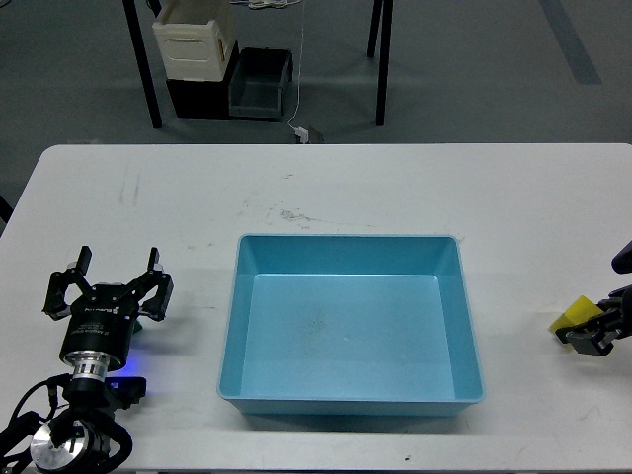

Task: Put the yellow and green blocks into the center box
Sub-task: 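Lift the yellow cube with the right gripper above the box, then lower the yellow cube into the box and open the right gripper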

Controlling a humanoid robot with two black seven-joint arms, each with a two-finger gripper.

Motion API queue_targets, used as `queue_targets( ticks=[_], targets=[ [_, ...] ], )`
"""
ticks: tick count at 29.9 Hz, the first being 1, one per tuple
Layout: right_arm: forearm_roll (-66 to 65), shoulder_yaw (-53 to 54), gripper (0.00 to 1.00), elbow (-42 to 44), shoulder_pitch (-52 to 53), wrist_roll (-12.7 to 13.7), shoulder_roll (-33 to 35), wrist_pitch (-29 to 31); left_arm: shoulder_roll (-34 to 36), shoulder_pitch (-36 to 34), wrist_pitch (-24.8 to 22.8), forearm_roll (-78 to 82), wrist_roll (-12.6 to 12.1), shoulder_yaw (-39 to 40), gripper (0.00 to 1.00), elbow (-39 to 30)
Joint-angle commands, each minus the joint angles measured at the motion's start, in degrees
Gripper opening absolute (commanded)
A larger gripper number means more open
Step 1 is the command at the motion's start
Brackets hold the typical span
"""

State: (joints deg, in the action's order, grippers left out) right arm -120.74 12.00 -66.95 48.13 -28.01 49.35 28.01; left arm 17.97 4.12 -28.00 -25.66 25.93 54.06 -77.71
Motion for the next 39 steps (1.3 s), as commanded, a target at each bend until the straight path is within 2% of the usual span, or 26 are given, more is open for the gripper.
queue_targets(
  ticks=[1, 5, 10, 15, 18, 23, 26, 33, 39],
  targets=[
    [0.0, 0.3, 0.06, 0.6, 3.0, 0.0, 0.8, 0.0, 0.0, -0.1, 0.0, 0.0, 0.0, 0.1, 1.0, 0.0],
    [0.2, 0.5, 0.01, 1.0, 8.9, 0.0, 3.0, -3.3, 0.1, -0.2, 0.0, 0.0, 0.0, 0.3, 1.0, -0.1],
    [2.4, 0.5, 0.0, -0.4, 18.2, 0.0, 3.3, -6.0, 0.1, -0.3, 0.0, 0.0, 0.0, 0.3, 1.0, -0.1],
    [10.8, -1.4, 0.0, -7.2, 28.4, 0.0, 2.9, -4.2, 0.1, -0.3, 0.0, 0.0, 0.0, 0.3, 1.0, -0.1],
    [12.5, -6.6, 0.0, -10.9, 35.1, 0.0, 0.9, -1.7, 0.1, -0.3, 0.0, -0.1, 0.0, 0.4, 1.0, 0.0],
    [12.5, -17.4, 0.0, -15.2, 44.8, 0.0, -4.3, -1.4, 0.1, -0.3, 0.0, -0.1, 0.1, 0.4, 1.0, -0.1],
    [12.5, -22.0, 0.0, -15.5, 47.3, 0.0, -8.9, -1.4, 0.1, -0.2, 0.0, -0.1, 0.1, 0.4, 1.0, -0.1],
    [13.2, -27.5, 0.0, -14.3, 46.7, 0.0, -20.4, -1.2, 0.1, -0.3, 0.0, -0.3, 0.1, 1.9, 1.0, -0.1],
    [12.9, -31.3, 0.01, -9.3, 42.4, 0.0, -30.0, -1.2, 0.1, -0.4, 0.0, -0.3, 0.1, 3.7, 1.0, -0.2]
  ],
)
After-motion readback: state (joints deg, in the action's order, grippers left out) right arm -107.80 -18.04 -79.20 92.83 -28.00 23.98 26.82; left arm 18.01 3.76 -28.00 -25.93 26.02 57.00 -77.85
